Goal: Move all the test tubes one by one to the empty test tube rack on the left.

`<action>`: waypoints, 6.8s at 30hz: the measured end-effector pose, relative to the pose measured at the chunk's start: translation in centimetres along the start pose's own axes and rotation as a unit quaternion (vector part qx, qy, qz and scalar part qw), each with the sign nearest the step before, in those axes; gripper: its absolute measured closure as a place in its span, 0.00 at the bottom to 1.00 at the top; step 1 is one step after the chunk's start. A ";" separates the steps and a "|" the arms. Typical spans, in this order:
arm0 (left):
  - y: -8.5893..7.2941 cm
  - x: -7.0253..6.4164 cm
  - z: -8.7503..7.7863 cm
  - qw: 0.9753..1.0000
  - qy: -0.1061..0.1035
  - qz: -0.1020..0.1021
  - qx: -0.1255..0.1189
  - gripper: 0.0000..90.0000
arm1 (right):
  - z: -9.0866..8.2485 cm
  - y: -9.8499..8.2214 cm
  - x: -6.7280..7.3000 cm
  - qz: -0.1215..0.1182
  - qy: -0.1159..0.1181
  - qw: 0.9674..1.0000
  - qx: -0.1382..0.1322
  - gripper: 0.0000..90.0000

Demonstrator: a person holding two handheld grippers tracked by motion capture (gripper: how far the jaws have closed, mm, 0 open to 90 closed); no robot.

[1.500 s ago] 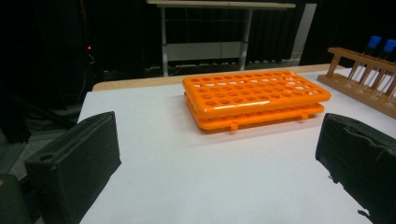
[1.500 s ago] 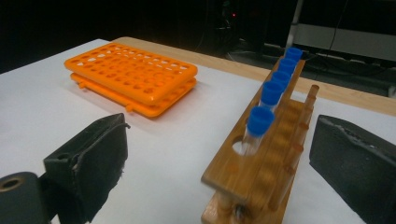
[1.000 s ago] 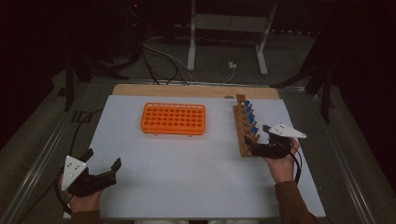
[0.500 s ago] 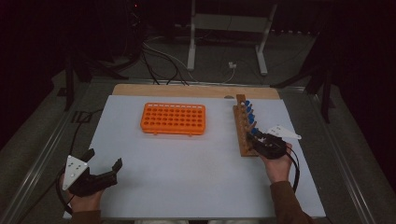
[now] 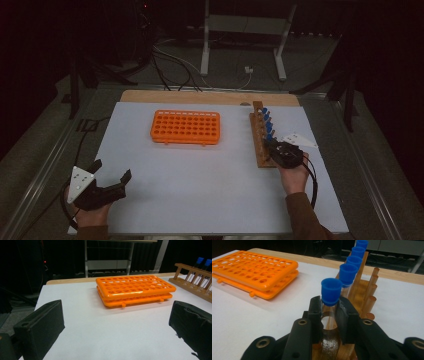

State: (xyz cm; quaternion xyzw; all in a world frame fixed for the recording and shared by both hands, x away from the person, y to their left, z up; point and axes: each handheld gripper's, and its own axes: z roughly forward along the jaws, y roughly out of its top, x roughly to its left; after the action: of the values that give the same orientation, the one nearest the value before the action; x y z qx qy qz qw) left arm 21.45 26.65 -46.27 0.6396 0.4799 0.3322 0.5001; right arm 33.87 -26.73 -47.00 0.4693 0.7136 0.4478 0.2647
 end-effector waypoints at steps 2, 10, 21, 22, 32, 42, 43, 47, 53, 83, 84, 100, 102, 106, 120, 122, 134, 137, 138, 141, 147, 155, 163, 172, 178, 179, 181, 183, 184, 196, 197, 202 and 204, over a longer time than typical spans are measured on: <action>0.0 0.0 0.0 1.000 0.000 0.000 0.000 0.01 | 0.0 0.0 0.0 0.003 0.000 1.000 -0.002 0.83; 0.0 0.0 0.1 1.000 -0.001 0.002 0.002 0.01 | -0.2 0.0 0.2 -0.008 -0.003 1.000 -0.010 0.86; -0.5 -0.8 1.2 0.999 -0.028 0.026 0.021 0.01 | -1.3 1.1 0.2 -0.018 -0.001 0.999 -0.028 0.86; -0.5 -0.9 1.3 0.999 -0.032 0.028 0.023 0.01 | -1.3 1.2 0.2 -0.019 -0.001 0.999 -0.028 0.86; 1.3 -2.7 3.1 0.996 -0.072 0.042 0.019 0.01 | -2.4 2.5 -0.1 -0.018 0.006 0.999 -0.041 0.86; 4.4 -5.4 6.2 0.993 -0.102 0.064 0.009 0.01 | -2.9 3.8 0.3 -0.031 0.008 0.998 -0.047 0.86; 4.7 -5.8 6.5 0.992 -0.105 0.067 0.007 0.01 | -3.0 4.0 0.3 -0.032 0.009 0.998 -0.048 0.86; 5.6 -7.0 7.5 0.989 -0.119 0.087 0.006 0.01 | -3.5 4.7 0.2 -0.037 0.011 0.998 -0.054 0.86; 6.1 -8.0 9.2 0.987 -0.141 0.082 0.009 0.01 | -4.3 5.7 0.3 -0.037 0.021 0.997 -0.064 0.86; 6.1 -14.1 16.0 0.973 -0.207 0.103 0.021 0.01 | -1.4 6.9 5.2 -0.051 0.114 0.991 -0.045 0.86; 6.1 -14.3 16.2 0.972 -0.210 0.104 0.021 0.01 | -1.2 6.9 5.4 -0.051 0.119 0.991 -0.044 0.86; 6.4 -17.2 17.5 0.970 -0.218 0.098 0.042 0.19 | 0.2 7.2 8.9 -0.062 0.166 0.984 -0.037 0.86; 6.4 -17.6 17.6 0.969 -0.219 0.105 0.044 0.22 | 0.4 7.2 9.2 -0.058 0.171 0.983 -0.036 0.86; 6.3 -18.1 17.7 0.969 -0.223 0.101 0.036 0.34 | 0.5 7.2 9.6 -0.061 0.177 0.982 -0.034 0.86; 6.2 -18.4 17.7 0.964 -0.245 0.102 0.031 0.74 | 0.7 7.2 10.0 -0.058 0.189 0.980 -0.033 0.86; 6.3 -18.4 17.6 0.963 -0.246 0.105 0.028 0.76 | 0.7 7.2 10.0 -0.058 0.189 0.980 -0.032 0.86; 6.1 -18.2 17.9 0.964 -0.241 0.112 0.031 0.87 | 0.5 7.3 9.5 -0.038 0.184 0.982 -0.036 0.59; 6.2 -17.6 18.2 0.966 -0.236 0.103 0.032 0.87 | 0.1 7.1 8.7 -0.027 0.174 0.983 -0.045 0.40; 6.2 -17.4 18.3 0.966 -0.236 0.098 0.031 0.87 | 0.1 7.1 8.7 -0.027 0.174 0.983 -0.045 0.40; 6.3 -16.7 18.7 0.967 -0.237 0.087 0.031 0.87 | -0.3 6.9 8.3 -0.029 0.157 0.986 -0.045 0.22; 6.2 -15.9 19.6 0.970 -0.232 0.075 0.017 0.87 | -0.7 5.7 7.7 -0.044 0.130 0.990 -0.029 0.13; 6.0 -15.2 21.4 0.976 -0.206 0.064 0.003 0.87 | -2.0 4.0 6.0 -0.049 0.107 0.993 -0.022 0.11; 5.0 -15.0 23.8 0.982 -0.182 0.047 0.015 0.87 | -3.1 3.1 5.1 -0.050 0.093 0.994 -0.022 0.09; 4.0 -15.2 25.4 0.983 -0.175 0.041 0.026 0.87 | -3.6 2.8 4.9 -0.048 0.097 0.994 -0.029 0.09; 3.3 -15.3 25.9 0.983 -0.166 0.056 0.054 0.87 | -3.6 2.8 4.9 -0.047 0.099 0.993 -0.031 0.10; 3.1 -15.3 26.0 0.983 -0.165 0.058 0.060 0.87 | -3.6 2.8 5.0 -0.049 0.099 0.993 -0.031 0.10; 2.8 -15.5 26.2 0.982 -0.160 0.068 0.071 0.87 | -3.6 2.8 5.0 -0.050 0.101 0.993 -0.032 0.10; 2.6 -15.7 26.4 0.981 -0.158 0.074 0.080 0.87 | -3.6 2.8 5.1 -0.050 0.101 0.993 -0.032 0.10; 2.6 -15.7 26.4 0.981 -0.156 0.075 0.082 0.87 | -3.6 2.8 5.1 -0.050 0.102 0.993 -0.032 0.10; 2.2 -15.7 26.7 0.981 -0.147 0.068 0.108 0.87 | -3.6 2.6 4.9 -0.049 0.100 0.993 -0.031 0.10; 2.2 -15.7 26.7 0.981 -0.147 0.067 0.109 0.87 | -3.6 2.6 5.0 -0.049 0.100 0.993 -0.031 0.10; 2.3 -15.7 26.7 0.981 -0.149 0.061 0.110 0.87 | -3.4 2.6 5.0 -0.049 0.100 0.993 -0.029 0.10; 2.3 -15.6 26.7 0.981 -0.150 0.055 0.111 0.85 | -3.4 2.6 5.0 -0.049 0.100 0.993 -0.029 0.10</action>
State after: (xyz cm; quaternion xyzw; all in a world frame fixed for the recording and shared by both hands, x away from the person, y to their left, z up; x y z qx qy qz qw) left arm 41.31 3.26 -50.69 0.7590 0.3973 0.2044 0.4736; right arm 30.18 -23.14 -42.96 0.3789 0.7452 0.4996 0.2269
